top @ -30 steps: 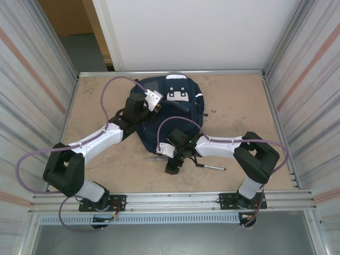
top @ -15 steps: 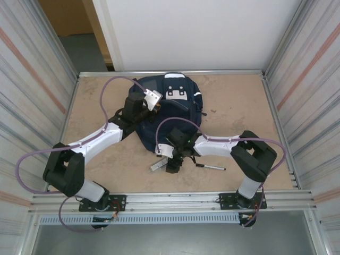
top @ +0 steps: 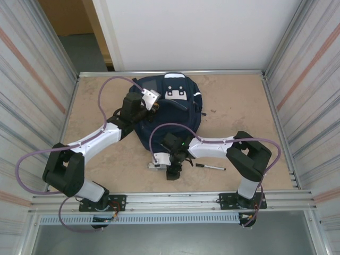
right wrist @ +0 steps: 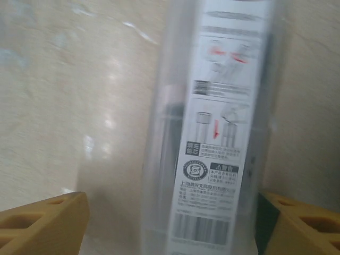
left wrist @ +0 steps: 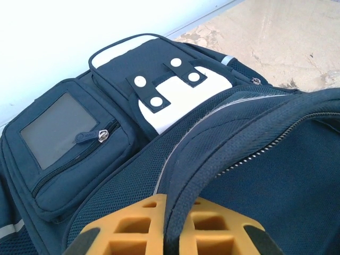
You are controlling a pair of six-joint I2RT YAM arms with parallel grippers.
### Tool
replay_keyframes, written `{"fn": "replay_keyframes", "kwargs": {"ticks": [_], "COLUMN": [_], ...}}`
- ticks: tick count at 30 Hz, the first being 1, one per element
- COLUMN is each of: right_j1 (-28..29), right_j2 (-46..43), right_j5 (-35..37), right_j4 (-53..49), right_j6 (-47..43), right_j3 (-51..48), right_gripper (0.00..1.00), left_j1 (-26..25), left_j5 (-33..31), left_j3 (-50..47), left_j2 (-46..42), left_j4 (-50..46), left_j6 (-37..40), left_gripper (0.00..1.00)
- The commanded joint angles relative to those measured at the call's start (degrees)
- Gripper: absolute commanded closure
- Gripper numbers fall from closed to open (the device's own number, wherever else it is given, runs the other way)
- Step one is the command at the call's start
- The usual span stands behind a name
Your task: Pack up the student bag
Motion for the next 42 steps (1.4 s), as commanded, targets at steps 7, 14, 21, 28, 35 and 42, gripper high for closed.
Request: {"fn": "replay_keyframes", "kwargs": {"ticks": [7, 14, 21, 28, 35, 42], "right_j1": [0.78, 0.50, -1.03, -3.33, -11.40, -23.62], "right_j2": [1.16, -1.72, -4.73, -16.95, -27.30, -26.23], "right_j5": [3.93, 5.30, 4.68, 4.65, 1.20, -5.70], "right_j4": [2.36, 5.70, 4.24, 5.92, 4.45, 2.55], "right_j6": [7.65, 11.02, 13.34, 15.34, 17.28, 29.14], "right_j3": [-1.59, -5.32, -6.76, -9.62, -10.58, -4.38], "right_gripper": [0.40, 0.53, 0.58, 0.58, 0.60, 0.60], "left_j1": [0.65, 0.71, 0.72, 0.71, 0.50, -2.31], "left_j5": [-0.33, -1.35, -0.35, -0.32, 2.20, 3.19], "left_j3": [-0.68, -2.00, -1.64, -0.52, 1.36, 4.20], "left_j2": [-3.85, -5.71, -5.84, -5.74, -4.23, -2.14], "left_j4": [2.50, 3.74, 3.14, 0.38, -1.40, -4.93], "left_j6": [-3.54, -3.45, -3.43, -0.41, 1.31, 3.14], "left_gripper": [1.00, 1.00, 1.00, 1.00, 1.00, 1.00]}}
